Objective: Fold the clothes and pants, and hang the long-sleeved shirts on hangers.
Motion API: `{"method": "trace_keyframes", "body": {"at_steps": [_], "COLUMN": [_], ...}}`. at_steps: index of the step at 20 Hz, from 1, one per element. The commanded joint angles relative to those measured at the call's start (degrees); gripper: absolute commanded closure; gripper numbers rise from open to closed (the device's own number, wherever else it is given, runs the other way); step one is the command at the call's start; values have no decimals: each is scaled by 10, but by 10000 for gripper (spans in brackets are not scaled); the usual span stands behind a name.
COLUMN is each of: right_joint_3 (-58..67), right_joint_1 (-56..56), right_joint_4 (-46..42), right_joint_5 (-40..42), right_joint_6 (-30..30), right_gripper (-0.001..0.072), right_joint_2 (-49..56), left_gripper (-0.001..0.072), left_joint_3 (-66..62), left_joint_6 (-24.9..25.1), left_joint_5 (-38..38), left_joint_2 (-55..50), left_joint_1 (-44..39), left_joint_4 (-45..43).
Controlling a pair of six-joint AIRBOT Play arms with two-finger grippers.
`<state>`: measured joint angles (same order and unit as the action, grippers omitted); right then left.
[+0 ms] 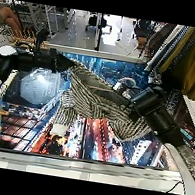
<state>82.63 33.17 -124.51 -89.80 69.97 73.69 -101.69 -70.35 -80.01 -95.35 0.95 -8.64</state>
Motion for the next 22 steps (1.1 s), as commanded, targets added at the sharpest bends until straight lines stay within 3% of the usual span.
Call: {"method": "trace_keyframes", "body": {"at_steps": [1,3,5,9,13,16,18,20,22], "right_joint_3": [-22,-20,-13,76,220,289,315,326,327], "right_joint_1": [0,-3,-7,-29,-35,-35,-35,-36,-52], "right_joint_4": [-8,-7,-6,8,48,159,247,258,270], "right_joint_5": [-17,-45,-53,-58,-109,-155,-139,-54,24], "right_joint_6": [40,51,101,218,218,204,201,211,242], "right_gripper": [670,670,670,670,669,668,667,668,667], "right_joint_2": [29,44,46,46,46,40,38,38,38], "left_gripper": [687,687,687,687,687,687,687,687,687], "left_joint_3": [-1,-1,-1,-1,-1,-1,-1,-1,-1], "left_joint_6": [3,3,2,-32,-64,-64,-64,-65,-89], "left_joint_5": [-39,-29,-30,-29,7,79,99,100,100], "left_joint_2": [19,34,49,75,78,83,91,101,117], "left_joint_1": [-11,-20,-31,-96,-180,-223,-235,-236,-235], "left_joint_4": [1,0,-5,-129,-201,-201,-201,-208,-272]}}
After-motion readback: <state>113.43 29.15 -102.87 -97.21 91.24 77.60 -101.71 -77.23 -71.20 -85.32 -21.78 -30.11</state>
